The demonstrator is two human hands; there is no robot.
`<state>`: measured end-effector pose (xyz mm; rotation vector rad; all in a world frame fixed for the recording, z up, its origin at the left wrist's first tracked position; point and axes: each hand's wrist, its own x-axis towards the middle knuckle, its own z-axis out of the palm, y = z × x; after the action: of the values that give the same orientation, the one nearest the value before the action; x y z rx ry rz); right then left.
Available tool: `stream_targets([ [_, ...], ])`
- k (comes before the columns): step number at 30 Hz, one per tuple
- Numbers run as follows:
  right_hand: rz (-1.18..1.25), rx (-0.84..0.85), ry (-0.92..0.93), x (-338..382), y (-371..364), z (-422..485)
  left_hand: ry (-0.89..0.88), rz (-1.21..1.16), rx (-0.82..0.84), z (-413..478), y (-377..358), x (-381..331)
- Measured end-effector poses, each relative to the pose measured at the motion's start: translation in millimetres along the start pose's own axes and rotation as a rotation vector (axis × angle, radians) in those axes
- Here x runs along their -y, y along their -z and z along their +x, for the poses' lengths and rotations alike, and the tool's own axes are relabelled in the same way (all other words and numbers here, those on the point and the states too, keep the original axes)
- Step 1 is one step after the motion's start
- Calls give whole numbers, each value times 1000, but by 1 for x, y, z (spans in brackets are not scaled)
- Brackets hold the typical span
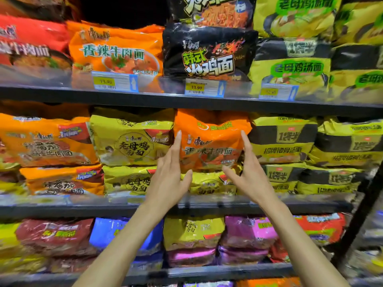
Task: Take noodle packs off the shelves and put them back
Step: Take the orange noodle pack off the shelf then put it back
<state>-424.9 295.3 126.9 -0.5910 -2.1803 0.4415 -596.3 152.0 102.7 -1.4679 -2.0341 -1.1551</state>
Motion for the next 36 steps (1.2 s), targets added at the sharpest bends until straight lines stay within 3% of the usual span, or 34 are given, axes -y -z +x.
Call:
stream_targets([
  [7, 51, -93, 105, -7, -8, -7, 109, -91, -64, -15, 0, -20],
  [11, 57, -145, 104, -16, -5, -15, 73, -96, -82, -31, -2, -38],
  [19, -10, -31, 84, -19, 9, -18, 96, -198, -81, -25, -7, -33],
  [26, 278, -6, 83, -23, 2, -17, 101, -332, -82, -23, -11, -34],
  [36, 347, -16, 66, 5, 31, -52, 103, -465, -164, -45, -4, -54],
])
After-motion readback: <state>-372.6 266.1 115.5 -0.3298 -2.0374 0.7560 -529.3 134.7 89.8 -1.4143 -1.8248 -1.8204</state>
